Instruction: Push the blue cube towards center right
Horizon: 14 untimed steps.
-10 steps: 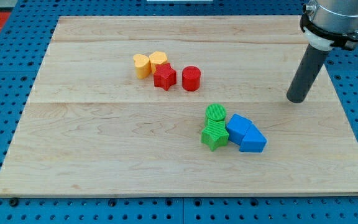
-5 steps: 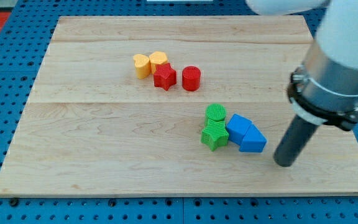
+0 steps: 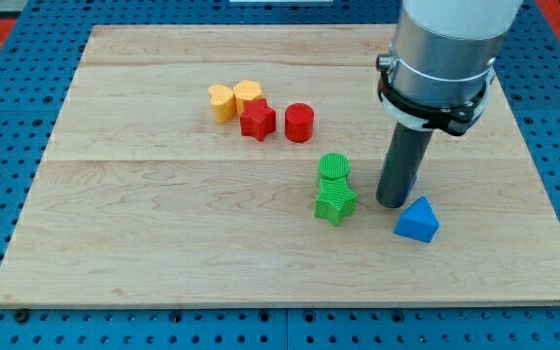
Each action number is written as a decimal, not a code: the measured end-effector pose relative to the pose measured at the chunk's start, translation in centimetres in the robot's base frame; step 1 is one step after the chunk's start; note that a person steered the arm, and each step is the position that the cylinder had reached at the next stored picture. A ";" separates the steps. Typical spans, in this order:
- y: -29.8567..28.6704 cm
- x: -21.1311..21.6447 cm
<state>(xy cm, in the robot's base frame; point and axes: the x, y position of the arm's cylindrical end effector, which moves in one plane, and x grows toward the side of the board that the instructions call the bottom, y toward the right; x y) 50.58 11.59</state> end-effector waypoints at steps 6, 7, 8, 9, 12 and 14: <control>-4.7 -8.9; 1.2 -9.1; 0.9 -12.9; 2.6 -10.8; 4.9 -12.4; 1.8 -7.6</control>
<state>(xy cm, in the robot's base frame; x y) 42.95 13.40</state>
